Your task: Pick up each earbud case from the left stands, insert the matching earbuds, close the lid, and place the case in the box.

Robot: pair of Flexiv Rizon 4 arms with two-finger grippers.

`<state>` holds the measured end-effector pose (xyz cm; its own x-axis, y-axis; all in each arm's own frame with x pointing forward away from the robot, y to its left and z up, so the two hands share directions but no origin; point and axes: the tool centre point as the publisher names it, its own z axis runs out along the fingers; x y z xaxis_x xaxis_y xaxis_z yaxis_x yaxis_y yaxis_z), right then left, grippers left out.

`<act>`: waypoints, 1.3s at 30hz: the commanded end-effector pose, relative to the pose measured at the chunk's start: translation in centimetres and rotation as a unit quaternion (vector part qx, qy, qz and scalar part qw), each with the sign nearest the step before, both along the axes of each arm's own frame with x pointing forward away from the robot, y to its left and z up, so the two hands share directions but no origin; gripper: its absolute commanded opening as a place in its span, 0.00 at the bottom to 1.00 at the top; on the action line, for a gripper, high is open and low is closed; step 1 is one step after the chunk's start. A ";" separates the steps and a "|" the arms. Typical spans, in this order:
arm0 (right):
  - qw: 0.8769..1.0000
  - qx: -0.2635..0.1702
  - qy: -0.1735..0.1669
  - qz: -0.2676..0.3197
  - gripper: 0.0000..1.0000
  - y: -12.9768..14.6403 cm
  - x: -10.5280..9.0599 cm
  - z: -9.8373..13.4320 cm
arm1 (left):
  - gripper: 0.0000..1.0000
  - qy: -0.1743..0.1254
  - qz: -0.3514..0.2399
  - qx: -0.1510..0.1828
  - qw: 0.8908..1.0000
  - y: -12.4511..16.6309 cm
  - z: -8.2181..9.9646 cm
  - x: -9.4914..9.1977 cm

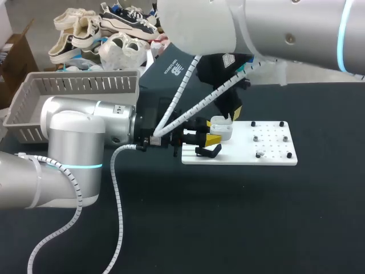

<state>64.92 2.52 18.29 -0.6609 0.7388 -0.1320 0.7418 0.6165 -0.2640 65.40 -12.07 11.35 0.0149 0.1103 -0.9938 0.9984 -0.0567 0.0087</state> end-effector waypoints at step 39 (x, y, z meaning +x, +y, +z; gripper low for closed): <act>0.999 -0.009 0.027 -0.043 0.00 0.7 0.0 -1.2 | 0.00 -0.001 0.002 0.000 1.000 0.0 0.0 -0.1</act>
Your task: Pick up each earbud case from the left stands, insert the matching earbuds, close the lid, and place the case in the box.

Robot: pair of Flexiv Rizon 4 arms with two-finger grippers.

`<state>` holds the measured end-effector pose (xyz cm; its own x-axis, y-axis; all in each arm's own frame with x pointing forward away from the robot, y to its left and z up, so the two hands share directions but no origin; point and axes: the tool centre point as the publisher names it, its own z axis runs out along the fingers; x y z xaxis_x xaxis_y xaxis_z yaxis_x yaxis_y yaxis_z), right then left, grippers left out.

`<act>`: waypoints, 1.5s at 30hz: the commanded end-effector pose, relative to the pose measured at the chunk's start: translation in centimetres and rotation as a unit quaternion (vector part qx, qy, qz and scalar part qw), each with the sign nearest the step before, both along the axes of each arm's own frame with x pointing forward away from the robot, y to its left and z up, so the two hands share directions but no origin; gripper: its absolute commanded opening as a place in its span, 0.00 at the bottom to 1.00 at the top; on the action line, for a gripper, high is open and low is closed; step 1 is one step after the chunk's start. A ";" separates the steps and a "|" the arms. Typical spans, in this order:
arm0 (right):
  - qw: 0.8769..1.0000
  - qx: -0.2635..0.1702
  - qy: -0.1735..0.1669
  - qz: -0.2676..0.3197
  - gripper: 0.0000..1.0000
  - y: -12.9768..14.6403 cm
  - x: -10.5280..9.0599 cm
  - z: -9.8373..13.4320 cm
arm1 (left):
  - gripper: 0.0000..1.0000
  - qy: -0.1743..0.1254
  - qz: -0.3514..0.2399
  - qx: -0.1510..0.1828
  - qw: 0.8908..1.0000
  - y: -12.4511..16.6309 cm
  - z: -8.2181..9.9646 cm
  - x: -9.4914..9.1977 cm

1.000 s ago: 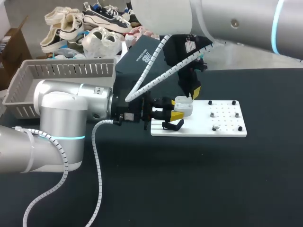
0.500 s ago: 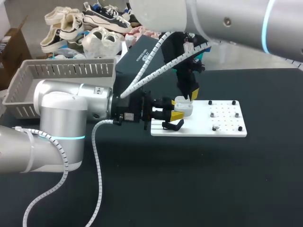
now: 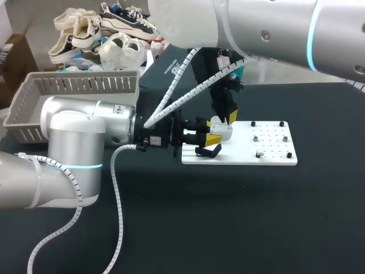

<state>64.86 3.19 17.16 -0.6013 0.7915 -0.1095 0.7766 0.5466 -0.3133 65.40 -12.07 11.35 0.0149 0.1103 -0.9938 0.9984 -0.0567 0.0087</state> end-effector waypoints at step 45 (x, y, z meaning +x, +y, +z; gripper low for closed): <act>1.000 -0.018 0.005 -0.004 0.38 0.1 0.4 -1.2 | 0.00 -0.001 0.002 0.000 1.000 0.0 0.0 -0.1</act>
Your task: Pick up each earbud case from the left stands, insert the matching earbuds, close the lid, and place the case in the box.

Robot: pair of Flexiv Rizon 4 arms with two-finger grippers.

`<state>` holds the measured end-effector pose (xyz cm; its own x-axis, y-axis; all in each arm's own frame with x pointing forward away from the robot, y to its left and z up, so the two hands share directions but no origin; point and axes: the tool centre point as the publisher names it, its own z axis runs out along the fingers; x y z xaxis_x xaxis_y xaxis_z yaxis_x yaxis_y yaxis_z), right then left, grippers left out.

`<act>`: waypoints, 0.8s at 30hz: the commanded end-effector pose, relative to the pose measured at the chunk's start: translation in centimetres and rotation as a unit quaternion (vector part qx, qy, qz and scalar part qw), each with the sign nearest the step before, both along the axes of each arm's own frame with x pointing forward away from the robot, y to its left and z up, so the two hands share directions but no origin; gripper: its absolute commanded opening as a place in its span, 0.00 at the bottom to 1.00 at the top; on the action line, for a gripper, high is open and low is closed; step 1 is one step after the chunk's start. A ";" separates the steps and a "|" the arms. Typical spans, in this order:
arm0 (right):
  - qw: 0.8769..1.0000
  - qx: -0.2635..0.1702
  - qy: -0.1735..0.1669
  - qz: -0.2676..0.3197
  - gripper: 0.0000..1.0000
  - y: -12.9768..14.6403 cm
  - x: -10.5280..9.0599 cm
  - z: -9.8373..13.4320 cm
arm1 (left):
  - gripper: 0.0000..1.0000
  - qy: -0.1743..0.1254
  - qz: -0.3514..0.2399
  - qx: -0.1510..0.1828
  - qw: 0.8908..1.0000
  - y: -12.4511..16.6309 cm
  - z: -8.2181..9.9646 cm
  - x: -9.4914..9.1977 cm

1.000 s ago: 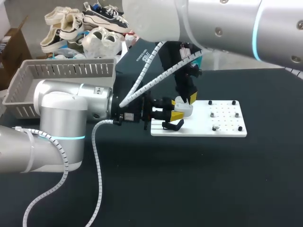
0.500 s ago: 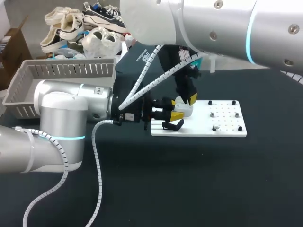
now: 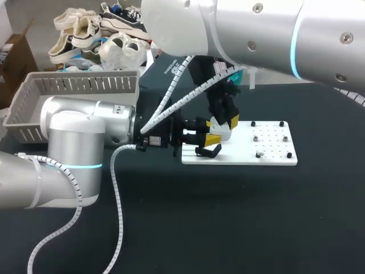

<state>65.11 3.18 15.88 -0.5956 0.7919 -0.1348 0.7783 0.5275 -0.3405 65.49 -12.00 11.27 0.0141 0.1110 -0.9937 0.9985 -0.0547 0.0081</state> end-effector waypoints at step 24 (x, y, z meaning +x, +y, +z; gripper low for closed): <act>0.984 0.061 -0.164 -0.029 0.68 -5.6 -2.0 3.8 | 0.00 -0.001 0.000 -0.001 1.000 -0.1 0.0 -0.1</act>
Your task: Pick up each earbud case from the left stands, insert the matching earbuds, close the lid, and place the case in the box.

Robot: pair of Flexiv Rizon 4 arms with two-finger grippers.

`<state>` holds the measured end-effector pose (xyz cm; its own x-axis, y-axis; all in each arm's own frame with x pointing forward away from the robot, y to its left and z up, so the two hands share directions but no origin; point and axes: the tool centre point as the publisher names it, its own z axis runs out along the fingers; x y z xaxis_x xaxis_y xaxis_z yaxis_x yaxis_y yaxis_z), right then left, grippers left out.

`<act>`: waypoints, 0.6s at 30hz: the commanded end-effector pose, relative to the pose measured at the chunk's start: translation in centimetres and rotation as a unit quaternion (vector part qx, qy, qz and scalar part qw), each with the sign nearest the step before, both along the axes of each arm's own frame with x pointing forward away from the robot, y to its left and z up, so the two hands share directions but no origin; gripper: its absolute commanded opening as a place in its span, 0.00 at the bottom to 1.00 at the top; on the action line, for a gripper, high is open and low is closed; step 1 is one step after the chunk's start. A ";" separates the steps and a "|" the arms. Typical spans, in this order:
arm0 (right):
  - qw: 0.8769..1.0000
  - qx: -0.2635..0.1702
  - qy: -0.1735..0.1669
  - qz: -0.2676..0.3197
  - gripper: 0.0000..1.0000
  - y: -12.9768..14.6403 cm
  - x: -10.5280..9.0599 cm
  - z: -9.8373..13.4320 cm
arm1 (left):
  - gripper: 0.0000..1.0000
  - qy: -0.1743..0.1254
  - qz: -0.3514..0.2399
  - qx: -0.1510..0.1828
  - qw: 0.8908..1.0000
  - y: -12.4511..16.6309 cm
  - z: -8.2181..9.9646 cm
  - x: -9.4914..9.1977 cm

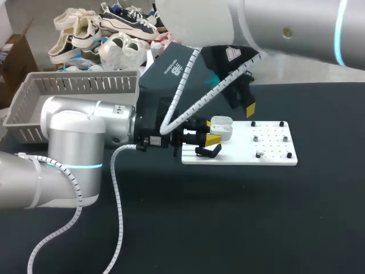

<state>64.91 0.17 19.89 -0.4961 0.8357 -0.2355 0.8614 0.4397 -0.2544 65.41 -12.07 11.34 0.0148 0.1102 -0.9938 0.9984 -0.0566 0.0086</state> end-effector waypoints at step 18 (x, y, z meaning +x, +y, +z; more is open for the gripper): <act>0.956 0.175 -0.171 0.163 1.00 -6.1 -1.3 -1.1 | 0.00 -0.001 0.001 0.000 1.000 0.0 0.0 -0.1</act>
